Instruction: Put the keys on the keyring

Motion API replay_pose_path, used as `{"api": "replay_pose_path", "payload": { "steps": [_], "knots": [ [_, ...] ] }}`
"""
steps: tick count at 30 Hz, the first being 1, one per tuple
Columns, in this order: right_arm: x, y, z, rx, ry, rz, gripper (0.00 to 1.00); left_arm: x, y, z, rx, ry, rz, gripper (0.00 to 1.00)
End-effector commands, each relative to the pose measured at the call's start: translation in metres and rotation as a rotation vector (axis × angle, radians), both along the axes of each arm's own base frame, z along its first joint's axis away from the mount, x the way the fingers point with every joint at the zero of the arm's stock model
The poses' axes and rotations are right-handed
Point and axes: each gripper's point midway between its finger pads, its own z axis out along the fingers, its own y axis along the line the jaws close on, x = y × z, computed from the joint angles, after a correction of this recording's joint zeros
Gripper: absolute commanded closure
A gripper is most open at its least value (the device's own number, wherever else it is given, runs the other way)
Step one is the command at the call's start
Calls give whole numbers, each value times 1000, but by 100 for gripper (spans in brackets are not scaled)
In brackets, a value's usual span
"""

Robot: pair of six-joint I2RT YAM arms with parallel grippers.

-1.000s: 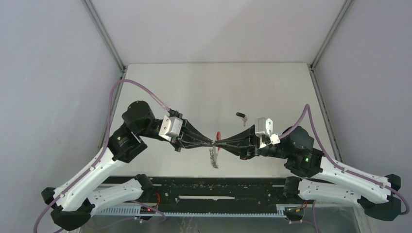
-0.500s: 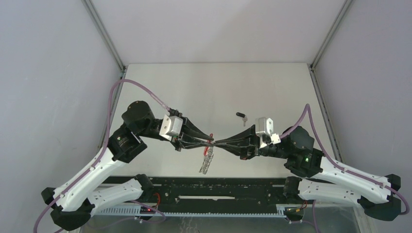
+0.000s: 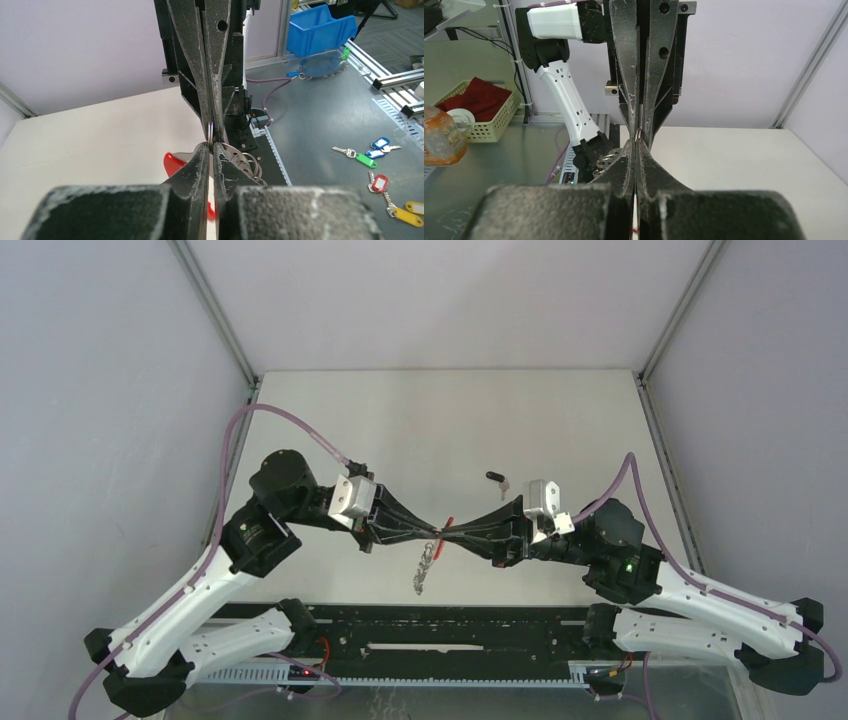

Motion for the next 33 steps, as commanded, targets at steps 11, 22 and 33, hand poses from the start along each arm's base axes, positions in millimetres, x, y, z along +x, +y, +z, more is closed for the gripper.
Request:
{"api": "replay_pose_path", "payload": {
  "steps": [11, 22, 33],
  "knots": [
    [-5, -11, 12, 32, -44, -19, 79, -2, 1, -6, -37, -136, -26, 100],
    [6, -43, 11, 15, -50, -129, 48, -12, 10, 1, -141, -545, -85, 100],
    [66, -58, -13, -39, 131, -366, 26, -14, 11, -1, -146, -641, -99, 100]
  ]
}}
